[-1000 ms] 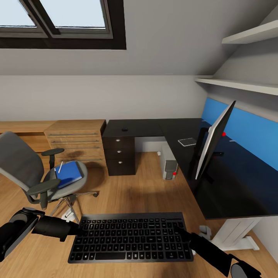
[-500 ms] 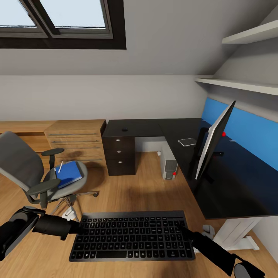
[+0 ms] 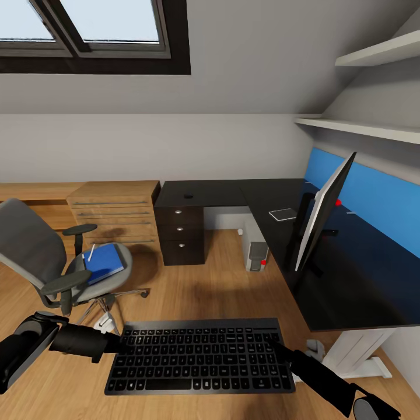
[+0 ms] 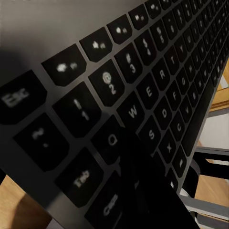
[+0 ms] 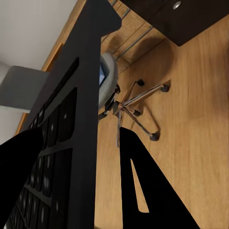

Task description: In the bedroom, organize the workspace by keeping the computer under the desk, ensuring the monitor is on the desk, placing the keyboard on the desk next to the monitor, placing the mouse on the desk next to the keyboard, moving the folder from the swivel chair onto the desk next to the mouse, stacking the notebook on top of the folder with the pen on top of the notebook, and positioning the swivel chair next to the desk.

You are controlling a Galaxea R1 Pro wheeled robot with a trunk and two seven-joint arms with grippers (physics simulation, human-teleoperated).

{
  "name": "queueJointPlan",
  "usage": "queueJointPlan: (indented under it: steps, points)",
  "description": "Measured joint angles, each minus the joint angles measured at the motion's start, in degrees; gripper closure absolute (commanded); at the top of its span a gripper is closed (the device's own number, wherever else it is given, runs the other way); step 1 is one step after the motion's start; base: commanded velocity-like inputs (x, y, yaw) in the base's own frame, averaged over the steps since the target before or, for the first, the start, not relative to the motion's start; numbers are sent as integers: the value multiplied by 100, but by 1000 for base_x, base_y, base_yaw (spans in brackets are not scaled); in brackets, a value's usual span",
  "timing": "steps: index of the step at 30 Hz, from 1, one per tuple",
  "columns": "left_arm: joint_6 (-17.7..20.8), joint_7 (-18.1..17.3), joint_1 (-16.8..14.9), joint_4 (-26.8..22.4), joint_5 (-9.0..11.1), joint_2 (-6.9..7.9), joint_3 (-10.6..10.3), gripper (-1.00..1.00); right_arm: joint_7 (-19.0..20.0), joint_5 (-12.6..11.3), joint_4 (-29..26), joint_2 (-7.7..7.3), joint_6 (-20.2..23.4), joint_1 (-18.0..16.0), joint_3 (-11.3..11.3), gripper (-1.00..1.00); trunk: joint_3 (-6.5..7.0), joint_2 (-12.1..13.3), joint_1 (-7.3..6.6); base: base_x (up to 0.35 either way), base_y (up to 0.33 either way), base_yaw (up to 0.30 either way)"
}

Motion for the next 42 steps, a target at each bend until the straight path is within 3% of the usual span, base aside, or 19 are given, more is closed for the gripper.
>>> queueJointPlan:
  steps: [18,19,22,32,42]
  points:
    - [6,8,1,-9,6,1,0,100,-2,-7,-1,-1,2,0,-1,100,0,0,0,0,0,0]
    - [5,6,1,-8,5,0,2,-100,-1,-8,0,-1,0,0,0,100,0,0,0,0,0,0]
    - [6,13,2,-7,-16,1,5,-100,-1,-79,-5,1,14,-2,223,100,0,0,0,0,0,0]
    - [19,6,6,-7,1,-2,270,-100,10,-151,-12,2,71,-1,244,100,0,0,0,0,0,0]
    - [8,2,7,-8,4,27,400,-100,11,-134,-12,2,83,1,253,100,0,0,0,0,0,0]
